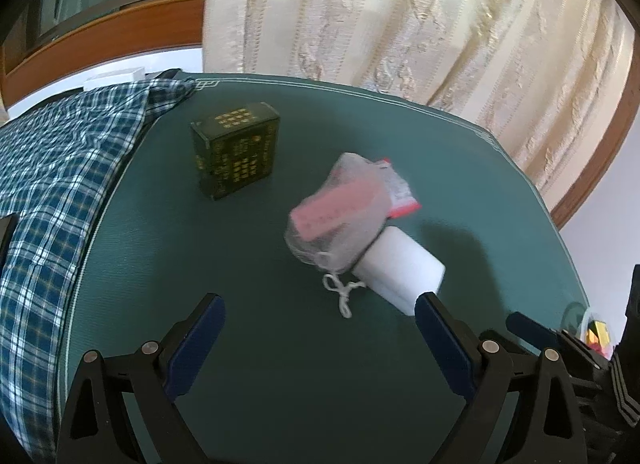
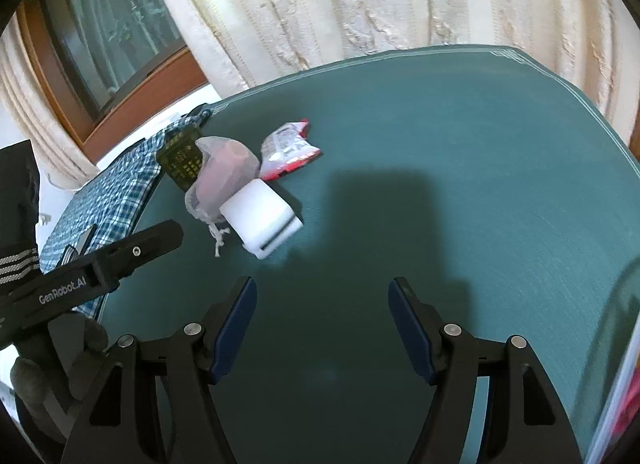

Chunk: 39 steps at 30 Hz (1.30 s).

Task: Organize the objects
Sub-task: 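Grasp the white sponge with the right gripper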

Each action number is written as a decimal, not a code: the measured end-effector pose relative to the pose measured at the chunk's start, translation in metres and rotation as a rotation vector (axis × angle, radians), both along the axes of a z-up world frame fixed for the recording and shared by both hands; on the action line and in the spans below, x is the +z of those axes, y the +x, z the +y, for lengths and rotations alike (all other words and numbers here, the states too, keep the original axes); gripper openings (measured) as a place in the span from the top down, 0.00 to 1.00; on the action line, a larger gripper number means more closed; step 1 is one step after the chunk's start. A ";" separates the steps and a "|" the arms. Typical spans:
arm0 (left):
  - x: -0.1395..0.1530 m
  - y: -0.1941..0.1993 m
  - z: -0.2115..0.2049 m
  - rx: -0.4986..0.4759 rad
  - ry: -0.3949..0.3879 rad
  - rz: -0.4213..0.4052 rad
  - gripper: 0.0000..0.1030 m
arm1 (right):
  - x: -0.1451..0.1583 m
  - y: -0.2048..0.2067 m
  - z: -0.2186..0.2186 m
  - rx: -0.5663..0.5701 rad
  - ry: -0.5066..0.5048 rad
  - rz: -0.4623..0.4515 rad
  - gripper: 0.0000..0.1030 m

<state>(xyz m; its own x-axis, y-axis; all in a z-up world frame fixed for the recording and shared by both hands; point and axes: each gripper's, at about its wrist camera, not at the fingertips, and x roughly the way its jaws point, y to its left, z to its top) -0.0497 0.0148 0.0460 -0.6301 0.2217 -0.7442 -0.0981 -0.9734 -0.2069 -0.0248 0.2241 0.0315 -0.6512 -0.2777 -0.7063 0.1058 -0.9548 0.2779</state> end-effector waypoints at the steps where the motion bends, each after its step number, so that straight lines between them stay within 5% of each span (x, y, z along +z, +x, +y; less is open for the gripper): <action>1: -0.001 -0.001 -0.003 0.007 0.002 -0.001 0.05 | 0.000 -0.003 -0.003 0.007 0.005 0.003 0.32; 18: -0.014 -0.012 -0.023 0.054 0.011 -0.035 0.05 | -0.014 -0.060 -0.046 0.108 0.062 0.017 0.32; 39: -0.009 -0.018 -0.040 0.105 -0.013 -0.031 0.05 | -0.016 -0.069 -0.068 0.203 0.141 0.040 0.29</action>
<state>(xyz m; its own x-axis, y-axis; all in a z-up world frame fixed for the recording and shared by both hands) -0.0676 -0.0249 0.0372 -0.6261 0.1461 -0.7659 0.0104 -0.9806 -0.1956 -0.0936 0.1565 0.0152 -0.6200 -0.3059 -0.7225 0.3076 -0.9419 0.1349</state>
